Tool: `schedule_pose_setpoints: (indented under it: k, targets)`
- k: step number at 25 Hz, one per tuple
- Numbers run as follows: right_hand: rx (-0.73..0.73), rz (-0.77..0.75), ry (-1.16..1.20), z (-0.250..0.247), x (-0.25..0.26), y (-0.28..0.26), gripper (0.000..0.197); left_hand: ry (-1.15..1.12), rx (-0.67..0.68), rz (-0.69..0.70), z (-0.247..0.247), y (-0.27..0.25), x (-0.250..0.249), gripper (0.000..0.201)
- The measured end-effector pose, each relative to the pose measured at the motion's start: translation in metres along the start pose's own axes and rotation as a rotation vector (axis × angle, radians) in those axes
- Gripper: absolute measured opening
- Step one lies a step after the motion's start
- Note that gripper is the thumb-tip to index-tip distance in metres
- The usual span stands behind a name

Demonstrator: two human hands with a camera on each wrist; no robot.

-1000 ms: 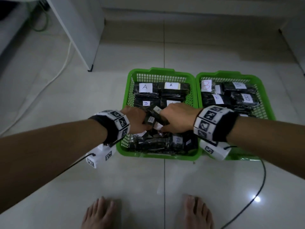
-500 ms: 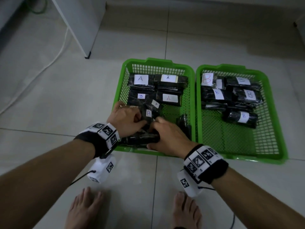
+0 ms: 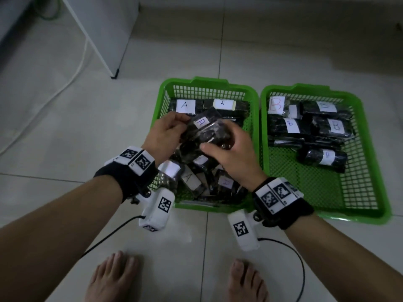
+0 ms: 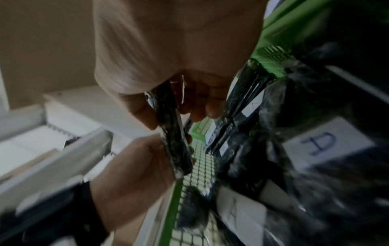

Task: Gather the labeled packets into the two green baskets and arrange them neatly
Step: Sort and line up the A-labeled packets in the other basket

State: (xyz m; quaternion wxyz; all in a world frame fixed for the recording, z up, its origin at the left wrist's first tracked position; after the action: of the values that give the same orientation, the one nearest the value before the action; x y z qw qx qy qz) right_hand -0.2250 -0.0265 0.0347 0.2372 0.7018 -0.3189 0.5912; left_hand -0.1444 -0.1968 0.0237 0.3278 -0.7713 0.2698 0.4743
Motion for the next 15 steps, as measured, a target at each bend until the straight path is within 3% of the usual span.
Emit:
schedule_pose_setpoints:
  k: [7, 11, 15]
  targets:
    - [-0.094, 0.191, 0.233, -0.043, -0.004, 0.027, 0.037, -0.158, -0.007, 0.009, -0.007, 0.018, -0.008, 0.024]
    - [-0.134, 0.199, 0.266, -0.051, -0.011, 0.031, 0.041, -0.151, 0.014, 0.004, -0.006, 0.023, -0.013, 0.020]
    - [-0.153, 0.126, 0.149, -0.048, -0.015, 0.028, 0.040, -0.156, 0.011, -0.030, -0.003, 0.027, -0.012, 0.019]
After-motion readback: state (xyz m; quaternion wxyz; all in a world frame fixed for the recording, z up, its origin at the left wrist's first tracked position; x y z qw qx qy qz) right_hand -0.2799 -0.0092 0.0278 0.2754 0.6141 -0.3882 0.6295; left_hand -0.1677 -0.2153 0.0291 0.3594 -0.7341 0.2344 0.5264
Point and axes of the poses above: each hand's wrist, its own y-axis towards the middle knuckle, its own z-axis out of the palm, x = y × z, the point moved 2 cm from there along y, towards the middle knuckle, and after that the axes turned 1 degree about z, right-handed, at the moved point
